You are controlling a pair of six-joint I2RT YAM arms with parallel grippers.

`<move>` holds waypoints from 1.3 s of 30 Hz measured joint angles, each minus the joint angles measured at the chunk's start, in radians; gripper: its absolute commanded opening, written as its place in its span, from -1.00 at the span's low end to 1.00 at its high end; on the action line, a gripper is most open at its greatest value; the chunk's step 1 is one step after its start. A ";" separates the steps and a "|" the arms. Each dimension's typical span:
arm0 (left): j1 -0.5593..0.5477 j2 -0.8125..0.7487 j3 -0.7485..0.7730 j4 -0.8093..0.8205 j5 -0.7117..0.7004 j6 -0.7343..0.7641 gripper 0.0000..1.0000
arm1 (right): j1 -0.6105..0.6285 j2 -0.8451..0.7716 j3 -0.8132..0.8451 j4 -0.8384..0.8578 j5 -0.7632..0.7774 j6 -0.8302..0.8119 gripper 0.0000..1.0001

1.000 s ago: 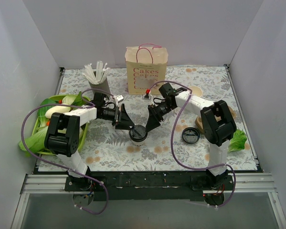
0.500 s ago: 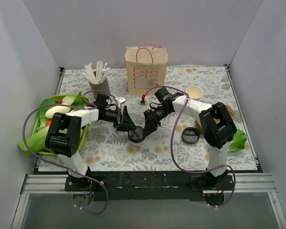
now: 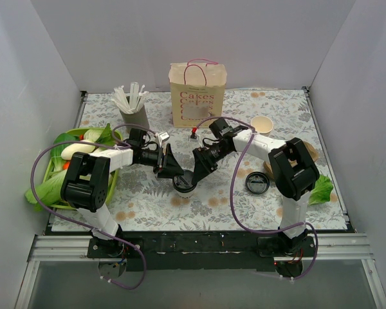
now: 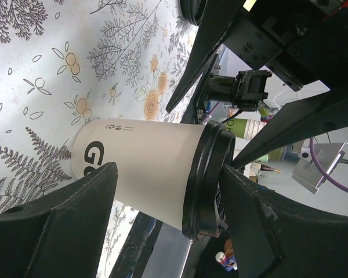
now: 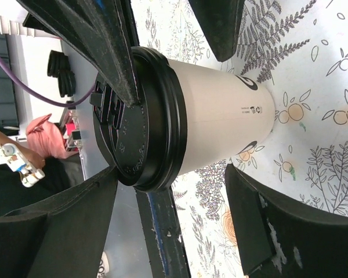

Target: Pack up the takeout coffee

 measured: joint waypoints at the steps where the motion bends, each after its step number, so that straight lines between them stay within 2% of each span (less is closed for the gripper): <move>1: 0.000 0.000 -0.003 0.006 0.001 -0.003 0.37 | 0.000 0.001 -0.001 0.000 0.000 0.004 0.58; 18: 0.000 0.005 -0.041 0.062 0.024 -0.014 0.33 | 0.005 0.031 -0.014 0.007 -0.072 -0.054 0.43; 33: 0.000 0.014 -0.041 0.072 0.034 -0.014 0.31 | 0.019 -0.014 -0.025 -0.005 -0.004 -0.058 0.35; 39: 0.000 0.025 -0.040 0.078 0.048 -0.018 0.33 | 0.034 -0.048 -0.026 0.004 0.045 -0.104 0.48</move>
